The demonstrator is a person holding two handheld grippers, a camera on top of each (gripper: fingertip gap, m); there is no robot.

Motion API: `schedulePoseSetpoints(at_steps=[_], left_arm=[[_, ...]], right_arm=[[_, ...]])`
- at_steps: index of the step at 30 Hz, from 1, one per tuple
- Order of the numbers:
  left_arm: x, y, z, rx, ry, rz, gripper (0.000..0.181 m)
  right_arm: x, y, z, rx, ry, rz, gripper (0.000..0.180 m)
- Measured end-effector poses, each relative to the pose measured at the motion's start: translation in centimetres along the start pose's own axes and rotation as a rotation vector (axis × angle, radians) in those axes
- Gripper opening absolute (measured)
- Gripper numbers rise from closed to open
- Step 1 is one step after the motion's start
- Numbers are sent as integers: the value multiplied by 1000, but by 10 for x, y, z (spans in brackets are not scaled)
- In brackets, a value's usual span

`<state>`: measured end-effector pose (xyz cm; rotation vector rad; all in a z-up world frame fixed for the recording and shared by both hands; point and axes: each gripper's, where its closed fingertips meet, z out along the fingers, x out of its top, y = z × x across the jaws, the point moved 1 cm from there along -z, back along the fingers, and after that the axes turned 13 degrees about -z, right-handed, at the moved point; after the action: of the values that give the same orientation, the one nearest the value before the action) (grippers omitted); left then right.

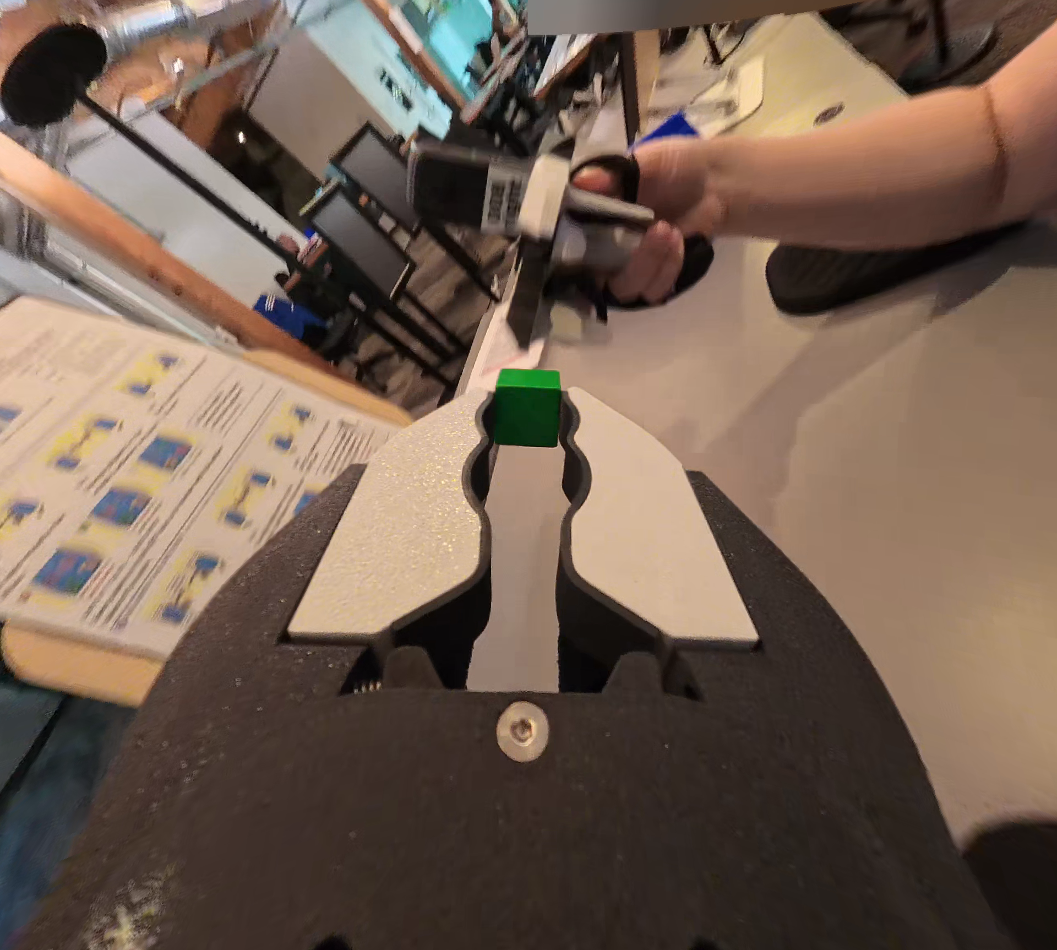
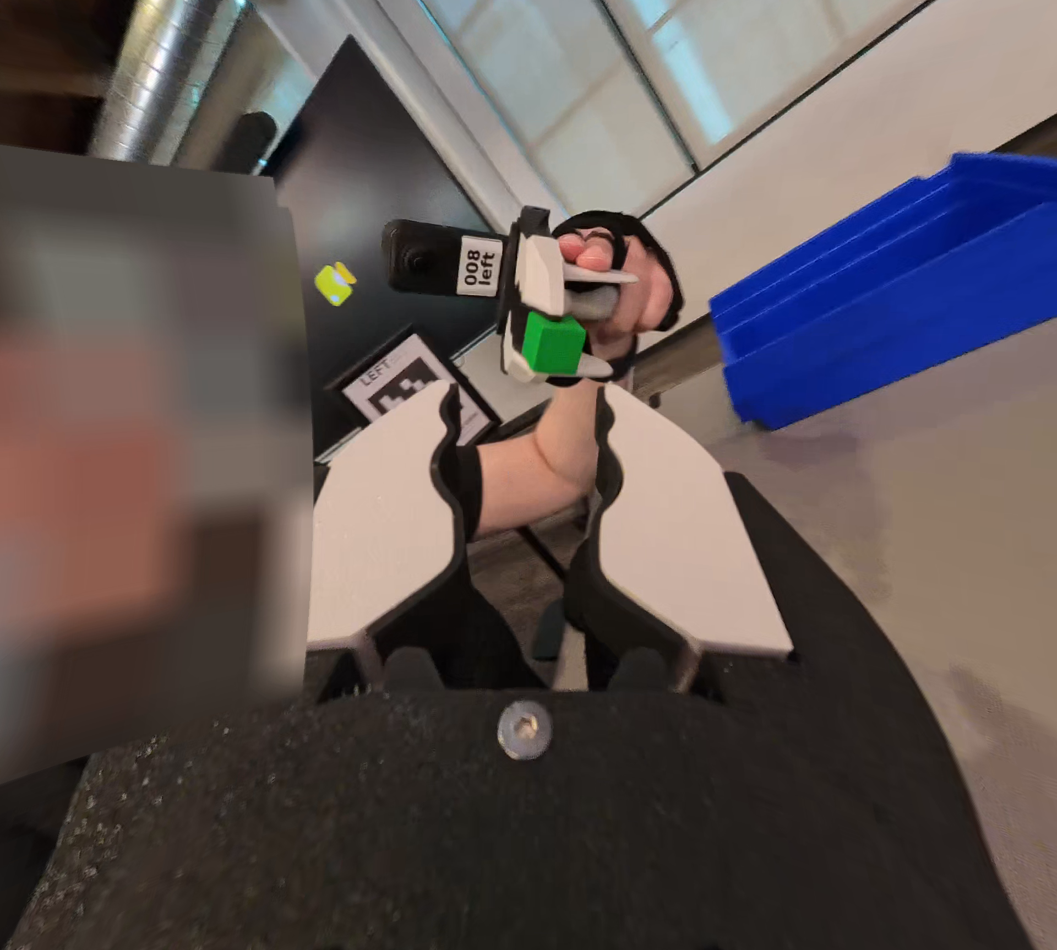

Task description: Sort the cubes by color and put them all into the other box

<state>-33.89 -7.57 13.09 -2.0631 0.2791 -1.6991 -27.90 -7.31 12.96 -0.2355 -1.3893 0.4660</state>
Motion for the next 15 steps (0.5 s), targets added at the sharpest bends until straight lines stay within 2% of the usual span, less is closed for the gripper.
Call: schedulePoseSetpoints(at_steps=[3, 6, 10, 13, 15], left_arm=[[13, 12, 31, -30, 66, 5, 21], [19, 18, 50, -52, 90, 3, 21], [27, 20, 65, -57, 95, 19, 21], [32, 21, 69, -55, 97, 33, 21], [34, 21, 69, -53, 106, 38, 21]], right_arm=[[-9, 0, 3, -32, -57, -2, 53], [0, -13, 0, 2, -8, 11, 53], [-3, -15, -5, -2, -39, 33, 45], [-4, -26, -5, 82, -48, 47, 23], [-3, -27, -5, 90, -44, 50, 23]])
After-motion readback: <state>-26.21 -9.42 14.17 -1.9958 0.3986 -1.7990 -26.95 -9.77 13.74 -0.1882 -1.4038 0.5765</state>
